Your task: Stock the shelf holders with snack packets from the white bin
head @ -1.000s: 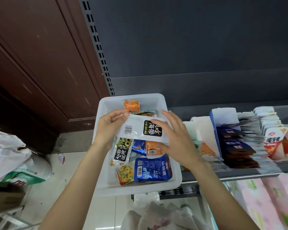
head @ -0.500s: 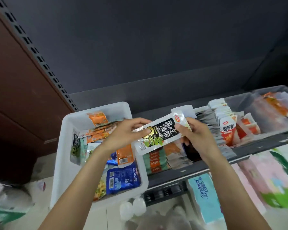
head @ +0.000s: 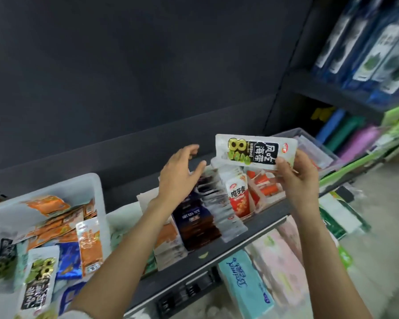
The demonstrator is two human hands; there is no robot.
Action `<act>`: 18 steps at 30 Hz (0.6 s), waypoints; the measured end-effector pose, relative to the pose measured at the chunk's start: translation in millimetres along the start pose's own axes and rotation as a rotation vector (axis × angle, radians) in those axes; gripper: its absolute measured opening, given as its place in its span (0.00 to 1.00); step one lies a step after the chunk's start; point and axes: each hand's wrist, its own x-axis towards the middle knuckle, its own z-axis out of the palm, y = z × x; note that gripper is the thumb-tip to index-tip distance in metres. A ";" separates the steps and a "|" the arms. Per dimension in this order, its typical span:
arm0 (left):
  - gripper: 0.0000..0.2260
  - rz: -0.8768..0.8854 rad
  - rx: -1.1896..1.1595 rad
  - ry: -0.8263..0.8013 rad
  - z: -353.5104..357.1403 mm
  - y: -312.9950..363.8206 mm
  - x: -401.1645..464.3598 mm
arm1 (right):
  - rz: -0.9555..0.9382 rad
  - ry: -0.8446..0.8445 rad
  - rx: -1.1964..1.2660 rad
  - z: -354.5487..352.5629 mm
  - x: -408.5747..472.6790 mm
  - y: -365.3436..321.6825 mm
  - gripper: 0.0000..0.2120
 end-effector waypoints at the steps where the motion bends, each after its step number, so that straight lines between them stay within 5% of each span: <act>1: 0.18 0.009 0.163 -0.071 10.4 -4.0 3.6 | 0.042 0.025 0.029 -5.7 8.1 3.2 0.08; 7: 0.08 0.113 0.451 -0.218 38.2 -8.5 -8.0 | 0.187 -0.049 0.074 0.7 41.1 26.3 0.08; 18: 0.12 0.183 0.397 -0.222 37.6 -9.2 -25.9 | -0.697 -0.599 -0.840 81.1 62.8 32.3 0.09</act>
